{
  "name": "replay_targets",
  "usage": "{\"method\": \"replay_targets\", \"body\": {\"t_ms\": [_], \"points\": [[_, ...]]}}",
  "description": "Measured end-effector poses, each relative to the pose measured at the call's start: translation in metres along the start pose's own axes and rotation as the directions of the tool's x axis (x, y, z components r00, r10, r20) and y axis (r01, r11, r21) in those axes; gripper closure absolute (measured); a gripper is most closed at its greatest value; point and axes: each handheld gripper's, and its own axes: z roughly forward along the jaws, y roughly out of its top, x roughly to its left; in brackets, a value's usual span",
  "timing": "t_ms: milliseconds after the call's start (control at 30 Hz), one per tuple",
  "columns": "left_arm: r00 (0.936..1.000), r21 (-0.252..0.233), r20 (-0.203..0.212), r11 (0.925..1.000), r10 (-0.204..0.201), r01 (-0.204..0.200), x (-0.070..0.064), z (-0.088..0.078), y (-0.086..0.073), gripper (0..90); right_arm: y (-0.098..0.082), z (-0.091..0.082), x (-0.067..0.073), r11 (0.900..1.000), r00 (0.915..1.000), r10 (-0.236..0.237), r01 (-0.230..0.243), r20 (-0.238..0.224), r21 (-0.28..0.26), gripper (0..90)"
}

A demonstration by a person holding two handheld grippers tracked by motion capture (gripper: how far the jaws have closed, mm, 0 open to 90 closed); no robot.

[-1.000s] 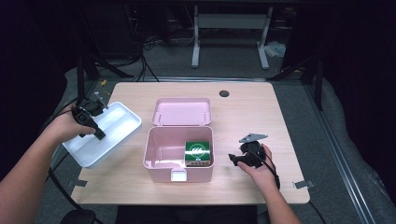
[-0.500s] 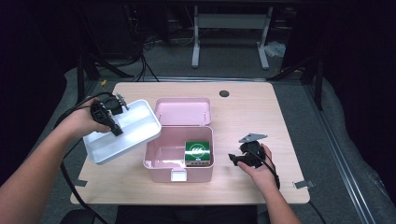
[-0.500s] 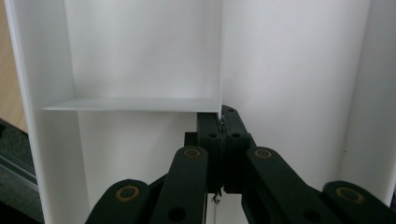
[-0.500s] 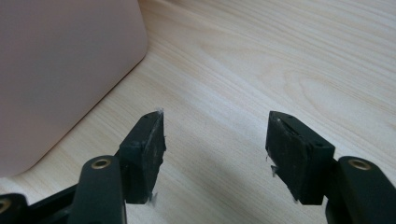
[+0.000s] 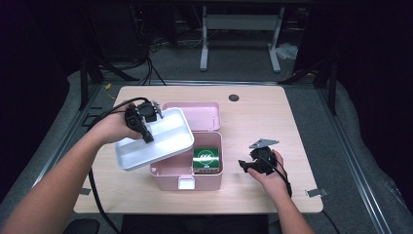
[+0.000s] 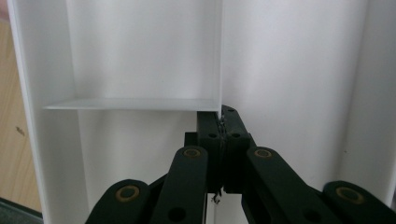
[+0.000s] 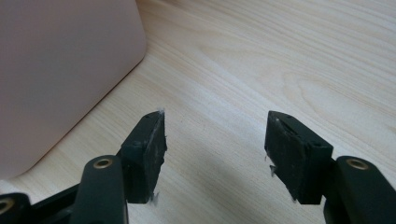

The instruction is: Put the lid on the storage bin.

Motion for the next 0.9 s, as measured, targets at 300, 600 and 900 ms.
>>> {"method": "replay_targets", "body": {"t_ms": [300,600,900], "points": [[0.9952,0.011,0.008,0.9952,0.098,-0.098,-0.016,0.012,0.032,89.1,0.000,0.000,0.000,1.000,1.0000,-0.002,0.002,-0.002,0.000,38.0],[0.9748,-0.014,0.010,0.9748,0.223,-0.223,-0.029,0.020,0.054,89.1,-0.001,-0.001,-0.002,1.000,1.0000,0.000,0.000,0.000,-0.003,38.2],[0.9559,-0.008,0.026,0.9563,0.292,-0.292,-0.039,0.029,0.068,89.1,-0.004,-0.003,-0.001,1.000,0.9999,0.003,-0.003,0.010,-0.005,38.3]]}}
